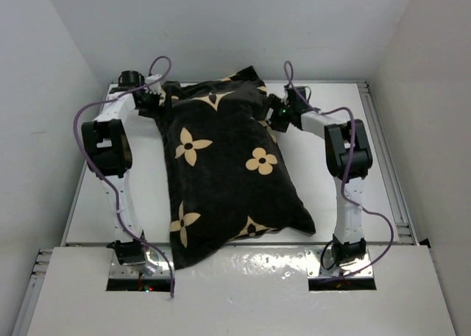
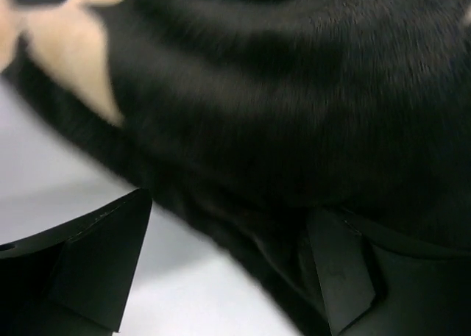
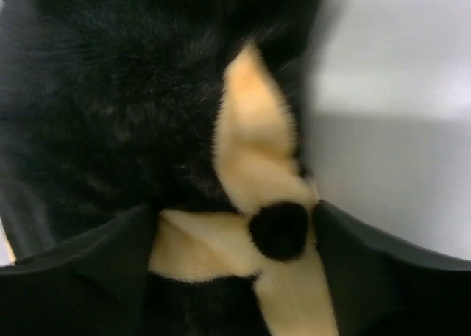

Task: Put the pillow into the pillowcase

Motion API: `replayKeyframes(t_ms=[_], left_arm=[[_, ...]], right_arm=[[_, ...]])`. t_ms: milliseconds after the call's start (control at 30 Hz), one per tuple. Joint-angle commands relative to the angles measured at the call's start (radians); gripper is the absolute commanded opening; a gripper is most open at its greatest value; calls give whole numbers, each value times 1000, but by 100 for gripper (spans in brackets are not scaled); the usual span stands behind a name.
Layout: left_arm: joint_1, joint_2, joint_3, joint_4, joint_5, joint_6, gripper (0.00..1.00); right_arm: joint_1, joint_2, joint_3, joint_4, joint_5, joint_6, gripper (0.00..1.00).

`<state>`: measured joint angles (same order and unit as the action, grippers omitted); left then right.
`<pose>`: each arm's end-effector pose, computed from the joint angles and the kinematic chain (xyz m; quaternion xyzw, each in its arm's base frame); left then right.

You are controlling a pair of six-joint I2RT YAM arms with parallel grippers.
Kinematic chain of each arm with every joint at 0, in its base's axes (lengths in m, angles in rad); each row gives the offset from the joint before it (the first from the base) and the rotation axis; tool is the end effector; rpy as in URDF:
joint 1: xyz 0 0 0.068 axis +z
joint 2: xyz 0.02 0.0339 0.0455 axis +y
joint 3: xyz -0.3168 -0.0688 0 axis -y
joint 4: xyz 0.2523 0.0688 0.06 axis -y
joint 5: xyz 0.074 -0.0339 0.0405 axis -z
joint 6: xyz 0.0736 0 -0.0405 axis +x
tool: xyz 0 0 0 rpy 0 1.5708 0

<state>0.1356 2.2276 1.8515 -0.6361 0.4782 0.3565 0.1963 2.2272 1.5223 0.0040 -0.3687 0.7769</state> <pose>0.5436 0.0400 0.2094 0.1678 0.9210 -0.1556 0.3152 0.5376 0.1340 0.1547 0.1812 0.8763 0.3406 0.2884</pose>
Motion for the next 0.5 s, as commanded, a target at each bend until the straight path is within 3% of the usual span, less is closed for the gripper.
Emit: replayKeyframes(t_ms=[0,33,100,133,233,267,367,467], left_arm=[[-63,87,121,35,36,-37,83],[-88,119,149,35,27,-34,81],[-114,139,163,49,23,-25,78],[-152,144,167,50,26,-18,77],[-206,144,166,61,20,7,77],[-211,139,158,67,8,7,77],[-217,96,97,113,-21,-42,76],[-179,35,5,165,-24,-106,75]], right_arm=[[38,6,-45,85,-9,80,70],[37,-30,-147,143,7,129,47],[31,-99,-288,271,45,175,20],[26,-144,-360,307,66,217,13],[11,-314,-658,367,164,246,11],[8,-372,-686,360,194,242,18],[-30,-388,-679,314,157,188,28],[-87,-319,-541,226,62,151,30]])
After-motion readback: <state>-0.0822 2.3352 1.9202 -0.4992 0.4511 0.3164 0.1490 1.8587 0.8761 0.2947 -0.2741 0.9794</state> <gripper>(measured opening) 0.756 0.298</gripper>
